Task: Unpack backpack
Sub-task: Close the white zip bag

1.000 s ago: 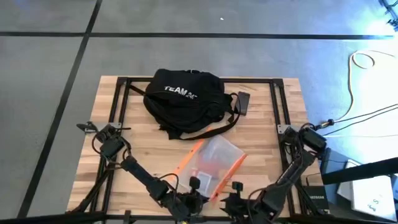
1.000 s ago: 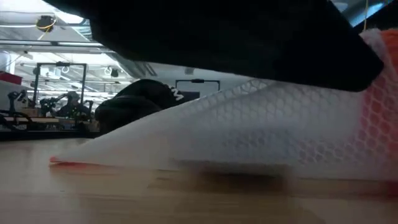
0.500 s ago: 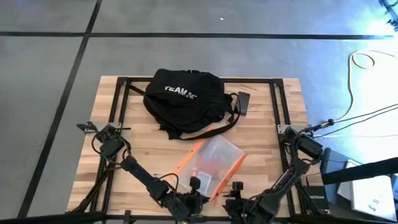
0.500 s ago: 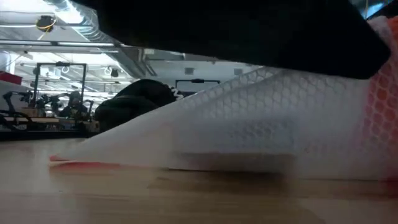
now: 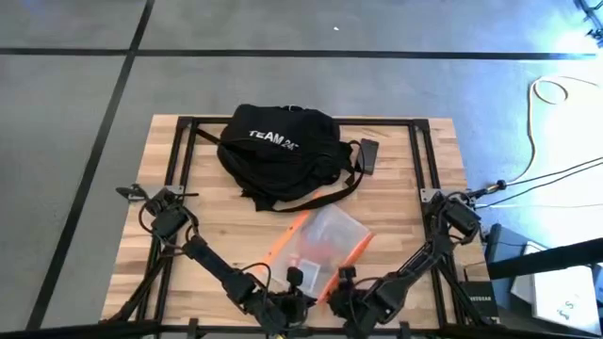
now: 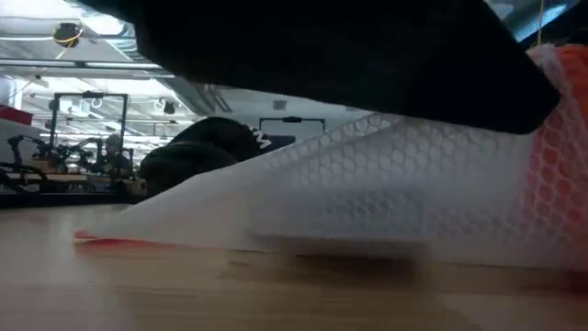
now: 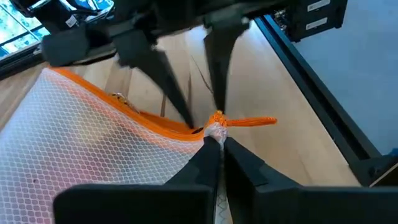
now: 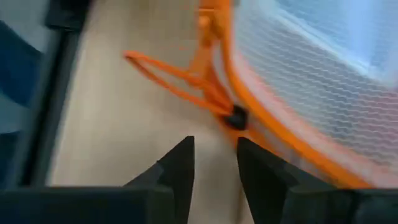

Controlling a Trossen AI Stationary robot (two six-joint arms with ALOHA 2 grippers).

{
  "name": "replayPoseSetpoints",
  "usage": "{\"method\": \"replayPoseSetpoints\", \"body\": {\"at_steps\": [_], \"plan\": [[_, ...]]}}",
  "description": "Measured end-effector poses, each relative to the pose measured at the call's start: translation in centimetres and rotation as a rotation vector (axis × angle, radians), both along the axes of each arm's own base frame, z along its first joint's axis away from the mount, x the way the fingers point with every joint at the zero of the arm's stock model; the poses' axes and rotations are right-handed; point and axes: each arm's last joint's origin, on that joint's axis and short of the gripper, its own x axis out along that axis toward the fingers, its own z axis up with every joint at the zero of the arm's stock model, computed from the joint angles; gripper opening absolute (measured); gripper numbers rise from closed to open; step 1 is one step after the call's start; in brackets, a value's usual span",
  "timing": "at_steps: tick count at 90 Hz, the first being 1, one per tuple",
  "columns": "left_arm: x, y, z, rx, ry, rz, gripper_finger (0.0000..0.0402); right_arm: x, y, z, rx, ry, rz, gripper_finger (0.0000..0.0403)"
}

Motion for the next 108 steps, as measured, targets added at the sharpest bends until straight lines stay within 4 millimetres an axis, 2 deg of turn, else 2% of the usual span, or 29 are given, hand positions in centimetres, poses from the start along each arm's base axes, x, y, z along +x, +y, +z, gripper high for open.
{"method": "replayPoseSetpoints", "body": {"at_steps": [54,78,108], "plan": [[0.0,0.0,0.0,-0.015,0.006,-0.001,0.0000,2.0,-1.0,0.2,0.004,-0.049,0.089,0.0101],[0.0,0.0,0.0,-0.015,0.006,-0.002,0.0000,2.2,-1.0,0.2,0.007,-0.021,0.161,0.0098],[0.0,0.0,-0.1,-0.015,0.007,-0.001,0.0000,2.0,-1.1,0.1,0.014,0.004,0.178,0.0015]]}}
